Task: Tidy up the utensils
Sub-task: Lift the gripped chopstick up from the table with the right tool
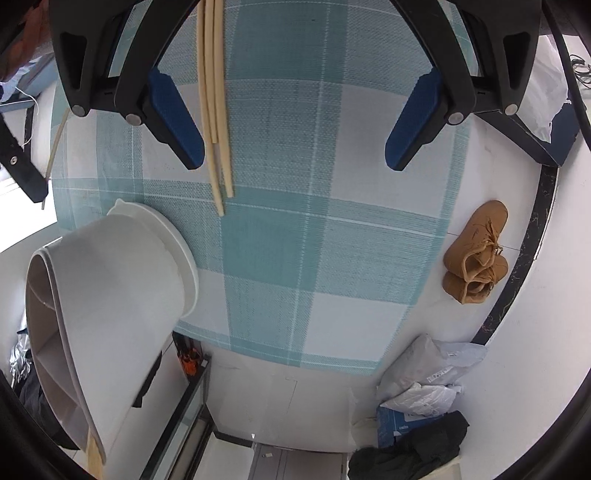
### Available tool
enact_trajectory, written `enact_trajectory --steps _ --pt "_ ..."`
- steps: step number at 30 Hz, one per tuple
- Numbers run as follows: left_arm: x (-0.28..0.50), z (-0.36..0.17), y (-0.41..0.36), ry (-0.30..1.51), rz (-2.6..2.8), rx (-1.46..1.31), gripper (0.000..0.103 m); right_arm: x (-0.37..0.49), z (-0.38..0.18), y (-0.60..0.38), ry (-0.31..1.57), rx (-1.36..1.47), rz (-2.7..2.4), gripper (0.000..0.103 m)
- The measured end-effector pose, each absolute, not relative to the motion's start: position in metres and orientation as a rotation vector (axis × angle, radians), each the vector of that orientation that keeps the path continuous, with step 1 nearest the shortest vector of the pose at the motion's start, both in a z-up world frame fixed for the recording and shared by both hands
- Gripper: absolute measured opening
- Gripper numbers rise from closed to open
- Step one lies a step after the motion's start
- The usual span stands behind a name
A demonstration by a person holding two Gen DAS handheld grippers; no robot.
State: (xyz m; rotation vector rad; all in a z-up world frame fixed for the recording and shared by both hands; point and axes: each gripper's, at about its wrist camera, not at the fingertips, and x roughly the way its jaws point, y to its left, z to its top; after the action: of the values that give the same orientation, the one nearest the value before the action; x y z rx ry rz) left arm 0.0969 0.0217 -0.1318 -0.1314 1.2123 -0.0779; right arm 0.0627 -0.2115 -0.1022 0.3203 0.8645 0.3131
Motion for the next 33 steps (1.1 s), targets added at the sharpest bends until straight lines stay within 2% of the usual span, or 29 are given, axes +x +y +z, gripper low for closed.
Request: enact_trajectory --steps 8,29,32,33 --pt "0.102 -0.142 0.007 1.247 -0.038 -0.04 0.096 0.055 -0.093 -0.258 0.788 0.507 0.312 0.004" --pt "0.107 -0.148 0.01 1.246 0.046 0.02 0.096 0.053 -0.091 -0.267 0.762 0.487 0.315 0.004" --pt "0.109 -0.146 0.01 1.247 0.029 0.002 0.087 0.054 -0.092 -0.266 0.767 0.488 0.317 0.004" --pt "0.111 -0.145 0.009 1.245 0.022 0.006 0.08 0.054 -0.091 -0.266 0.765 0.484 0.316 0.004"
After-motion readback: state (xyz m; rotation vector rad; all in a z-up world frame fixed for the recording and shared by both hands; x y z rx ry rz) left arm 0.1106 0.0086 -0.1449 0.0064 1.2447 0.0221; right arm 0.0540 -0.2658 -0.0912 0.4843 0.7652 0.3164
